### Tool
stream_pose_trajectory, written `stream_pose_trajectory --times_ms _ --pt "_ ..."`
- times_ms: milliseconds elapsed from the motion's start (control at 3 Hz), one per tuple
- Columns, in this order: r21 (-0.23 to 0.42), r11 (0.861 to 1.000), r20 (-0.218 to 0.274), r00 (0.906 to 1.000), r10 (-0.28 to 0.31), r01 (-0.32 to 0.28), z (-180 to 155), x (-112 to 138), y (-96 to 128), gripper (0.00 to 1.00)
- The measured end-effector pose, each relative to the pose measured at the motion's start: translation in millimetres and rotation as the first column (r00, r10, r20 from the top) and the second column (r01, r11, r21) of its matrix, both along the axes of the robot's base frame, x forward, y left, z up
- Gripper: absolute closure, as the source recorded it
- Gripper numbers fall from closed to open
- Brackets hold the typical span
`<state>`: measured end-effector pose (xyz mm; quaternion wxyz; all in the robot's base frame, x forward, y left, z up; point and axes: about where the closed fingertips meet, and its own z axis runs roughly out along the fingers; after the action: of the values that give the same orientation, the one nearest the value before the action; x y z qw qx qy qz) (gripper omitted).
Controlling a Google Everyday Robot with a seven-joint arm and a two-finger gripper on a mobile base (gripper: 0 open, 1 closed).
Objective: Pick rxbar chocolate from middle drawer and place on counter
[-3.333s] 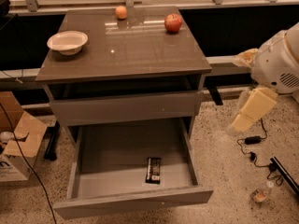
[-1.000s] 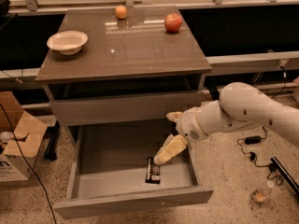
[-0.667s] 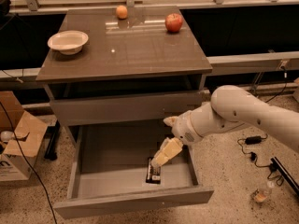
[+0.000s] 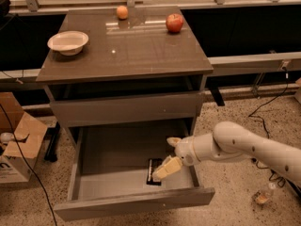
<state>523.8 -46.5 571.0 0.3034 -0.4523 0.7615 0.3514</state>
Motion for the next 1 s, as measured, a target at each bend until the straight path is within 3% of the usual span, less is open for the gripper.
stream_pose_trajectory --times_ms 333,667,1000 --pt "0.054 0.998 -0.065 0.9979 -0.008 0.011 -44 -12 5 0.00" --pt "0.030 0.999 -0.071 0.9971 -0.026 0.028 -54 -6 7 0.00" --pt "0.013 0.999 -0.037 0.9984 -0.042 0.043 -84 6 17 0.00"
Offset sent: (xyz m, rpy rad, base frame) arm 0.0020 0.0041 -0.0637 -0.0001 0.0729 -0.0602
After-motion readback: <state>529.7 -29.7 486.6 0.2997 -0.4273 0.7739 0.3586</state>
